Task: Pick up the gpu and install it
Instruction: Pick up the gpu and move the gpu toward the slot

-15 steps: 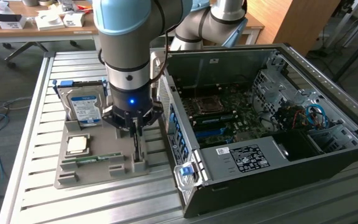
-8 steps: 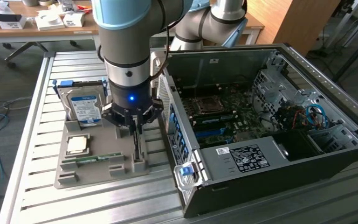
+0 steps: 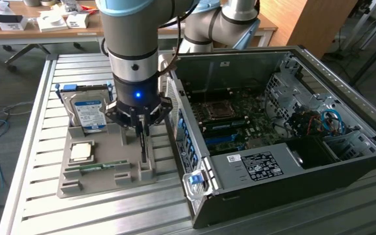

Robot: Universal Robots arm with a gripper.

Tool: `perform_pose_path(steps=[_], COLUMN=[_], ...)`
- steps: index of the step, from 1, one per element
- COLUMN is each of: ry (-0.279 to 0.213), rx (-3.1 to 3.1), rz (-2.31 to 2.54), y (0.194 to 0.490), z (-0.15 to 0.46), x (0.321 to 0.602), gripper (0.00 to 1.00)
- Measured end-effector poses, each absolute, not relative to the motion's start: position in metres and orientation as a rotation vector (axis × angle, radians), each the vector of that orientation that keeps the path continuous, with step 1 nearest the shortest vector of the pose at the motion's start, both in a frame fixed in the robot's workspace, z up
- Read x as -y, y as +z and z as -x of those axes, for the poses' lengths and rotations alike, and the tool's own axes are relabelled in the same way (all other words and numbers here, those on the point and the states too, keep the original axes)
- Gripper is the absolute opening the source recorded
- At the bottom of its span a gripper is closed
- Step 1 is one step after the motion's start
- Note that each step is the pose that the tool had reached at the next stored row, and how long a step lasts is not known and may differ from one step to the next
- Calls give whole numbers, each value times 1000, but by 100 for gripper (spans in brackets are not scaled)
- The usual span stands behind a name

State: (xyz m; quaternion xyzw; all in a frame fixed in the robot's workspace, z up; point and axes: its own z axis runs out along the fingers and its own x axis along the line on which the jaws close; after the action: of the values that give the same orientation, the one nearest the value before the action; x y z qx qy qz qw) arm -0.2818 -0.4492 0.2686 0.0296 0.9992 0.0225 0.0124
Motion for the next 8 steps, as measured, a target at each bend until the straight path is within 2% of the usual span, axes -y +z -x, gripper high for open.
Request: perform_pose_path(steps=[8], ry=[71], rx=[-3115], rz=[-92], y=[293], z=[280], x=[449], gripper=[26])
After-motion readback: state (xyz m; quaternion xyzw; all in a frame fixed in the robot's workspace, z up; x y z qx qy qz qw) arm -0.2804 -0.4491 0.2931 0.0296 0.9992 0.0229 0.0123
